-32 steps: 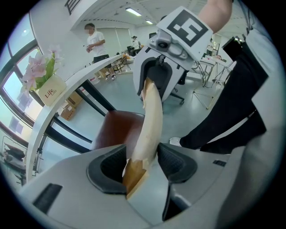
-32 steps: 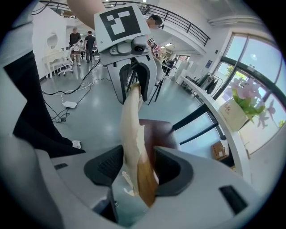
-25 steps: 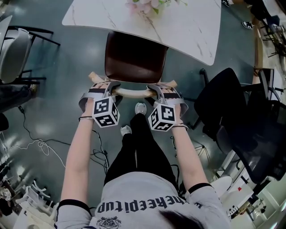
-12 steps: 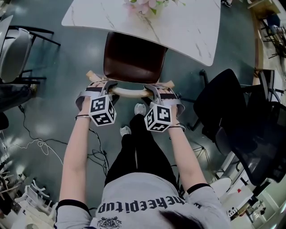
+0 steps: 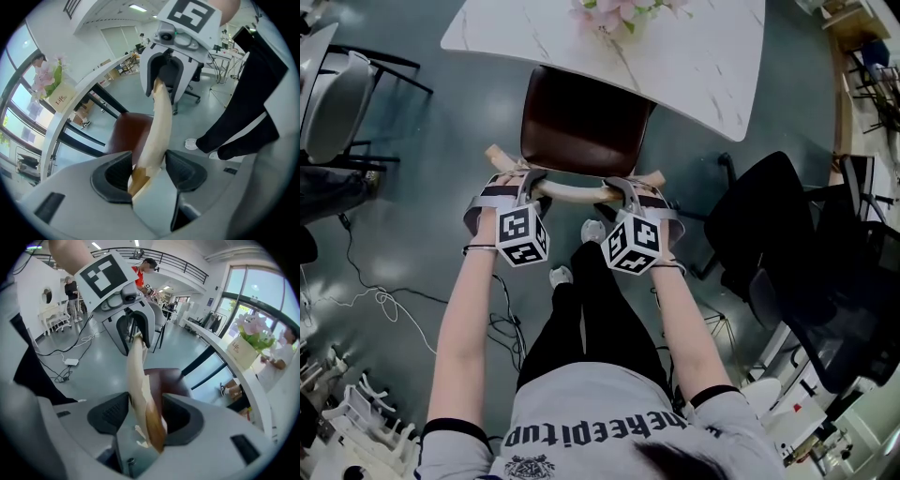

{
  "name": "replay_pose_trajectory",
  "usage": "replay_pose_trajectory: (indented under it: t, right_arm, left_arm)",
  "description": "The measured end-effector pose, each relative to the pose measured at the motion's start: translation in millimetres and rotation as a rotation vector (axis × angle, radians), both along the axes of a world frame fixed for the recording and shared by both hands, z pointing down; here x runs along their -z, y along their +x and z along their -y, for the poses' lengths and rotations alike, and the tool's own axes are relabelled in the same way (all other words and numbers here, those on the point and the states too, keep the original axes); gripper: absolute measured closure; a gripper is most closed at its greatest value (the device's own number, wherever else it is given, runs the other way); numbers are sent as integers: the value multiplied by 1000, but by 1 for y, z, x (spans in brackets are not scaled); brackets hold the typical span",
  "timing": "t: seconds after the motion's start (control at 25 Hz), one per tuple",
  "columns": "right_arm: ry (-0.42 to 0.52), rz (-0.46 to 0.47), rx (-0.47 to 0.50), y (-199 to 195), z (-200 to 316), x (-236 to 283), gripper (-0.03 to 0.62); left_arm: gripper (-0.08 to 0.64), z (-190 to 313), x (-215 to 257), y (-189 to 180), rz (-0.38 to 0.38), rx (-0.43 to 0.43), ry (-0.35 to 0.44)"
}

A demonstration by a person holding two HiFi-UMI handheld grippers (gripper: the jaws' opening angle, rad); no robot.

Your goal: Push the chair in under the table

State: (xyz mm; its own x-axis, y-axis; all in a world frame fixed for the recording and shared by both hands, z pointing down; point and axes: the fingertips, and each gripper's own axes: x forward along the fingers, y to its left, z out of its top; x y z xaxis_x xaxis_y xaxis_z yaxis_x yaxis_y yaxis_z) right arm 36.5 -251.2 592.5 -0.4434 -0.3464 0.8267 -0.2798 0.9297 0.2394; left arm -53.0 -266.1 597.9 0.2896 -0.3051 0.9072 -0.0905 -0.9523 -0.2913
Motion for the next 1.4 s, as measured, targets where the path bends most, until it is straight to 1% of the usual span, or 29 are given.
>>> replay_pose_trajectory:
  t: [0.12, 0.2, 0.28, 0.4, 0.44, 0.48, 0.56, 0.68, 0.76, 0.84, 0.96, 1.04, 1.12, 1.4]
  right_arm:
    - [-5, 38, -27, -2, -3, 9, 374]
    - [7, 50, -31, -4, -5, 14, 386]
    - [22, 57, -38, -6, -7, 19, 408]
    - [61, 67, -62, -8, -8, 28, 469]
    - [74, 73, -71, -9, -9, 32, 495]
    - [82, 82, -80, -10, -9, 37, 540]
    - [91, 105, -96, -12, -12, 47, 579]
    - [91, 149, -124, -17, -20, 61, 581]
    - [90, 185, -151, -20, -25, 73, 581]
    - [87, 220, -177, -24, -31, 86, 581]
    - [86, 271, -205, -29, -42, 106, 582]
    - [93, 305, -218, -32, -49, 121, 581]
    - [103, 341, -232, -34, -58, 137, 581]
    - [157, 467, -257, -49, -92, 191, 581]
  left_arm:
    - [333, -2, 6, 0, -5, 8, 22]
    - [341, -3, 12, -1, -23, 17, 37]
    - [373, -5, 19, 0, -53, 36, 55]
    - [434, -8, 31, 0, -100, 76, 79]
    - [457, -10, 35, 0, -113, 89, 85]
    - [480, -13, 38, 0, -125, 99, 89]
    - [513, -18, 44, -1, -144, 116, 95]
    - [534, -27, 53, -1, -177, 141, 100]
    - [541, -33, 62, 0, -220, 167, 96]
    - [545, -39, 74, 3, -283, 205, 86]
    - [545, -48, 99, 8, -409, 274, 71]
    - [545, -54, 117, 12, -485, 302, 74]
    - [545, -62, 134, 15, -537, 313, 88]
    - [545, -99, 185, 13, -672, 324, 125]
